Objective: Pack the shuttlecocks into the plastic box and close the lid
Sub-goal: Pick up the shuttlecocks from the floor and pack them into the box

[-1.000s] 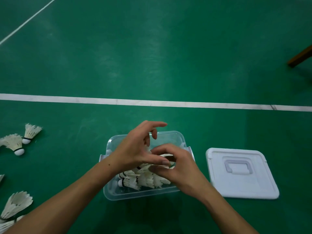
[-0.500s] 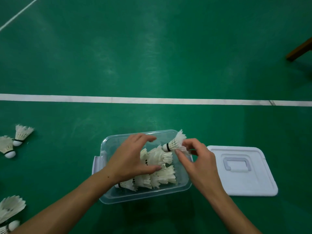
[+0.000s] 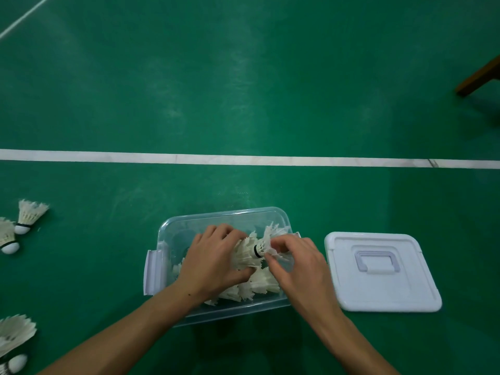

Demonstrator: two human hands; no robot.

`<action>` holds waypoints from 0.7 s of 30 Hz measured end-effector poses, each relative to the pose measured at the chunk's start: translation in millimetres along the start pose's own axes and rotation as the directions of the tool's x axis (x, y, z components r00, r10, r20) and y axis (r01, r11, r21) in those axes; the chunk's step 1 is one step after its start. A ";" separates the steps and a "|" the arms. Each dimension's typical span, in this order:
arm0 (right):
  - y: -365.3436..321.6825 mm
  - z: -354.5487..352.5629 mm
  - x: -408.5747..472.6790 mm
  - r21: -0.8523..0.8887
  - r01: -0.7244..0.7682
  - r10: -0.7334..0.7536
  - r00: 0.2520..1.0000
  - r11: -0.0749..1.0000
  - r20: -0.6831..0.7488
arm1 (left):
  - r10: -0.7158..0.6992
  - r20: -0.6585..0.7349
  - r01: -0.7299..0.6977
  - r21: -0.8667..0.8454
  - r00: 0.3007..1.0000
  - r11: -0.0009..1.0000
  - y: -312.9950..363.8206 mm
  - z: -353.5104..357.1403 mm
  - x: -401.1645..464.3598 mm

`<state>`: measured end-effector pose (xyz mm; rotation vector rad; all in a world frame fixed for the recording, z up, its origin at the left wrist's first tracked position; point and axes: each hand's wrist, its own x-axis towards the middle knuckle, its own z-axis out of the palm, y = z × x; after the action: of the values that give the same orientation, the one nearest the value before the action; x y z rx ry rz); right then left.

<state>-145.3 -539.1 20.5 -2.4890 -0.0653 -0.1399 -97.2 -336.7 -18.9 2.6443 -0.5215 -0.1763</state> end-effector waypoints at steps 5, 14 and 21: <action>-6.0 6.4 8.8 -0.069 -0.052 0.056 0.997 0.996 0.050 | -0.023 0.008 0.023 -0.076 1.000 0.997 1.7 -3.5 -6.4; -14.4 20.5 23.8 -0.073 -0.279 0.288 0.923 0.958 0.256 | -0.057 -0.018 0.056 -0.053 0.998 0.997 9.2 2.4 -1.4; -8.5 6.7 29.9 -0.076 -0.320 0.327 0.882 0.944 0.338 | -0.063 0.002 0.063 0.004 0.998 0.998 10.3 10.2 5.9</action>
<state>-115.7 -527.8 23.8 -2.4737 0.2070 0.4441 -97.2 -351.7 -23.7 2.6661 -0.4401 -0.1978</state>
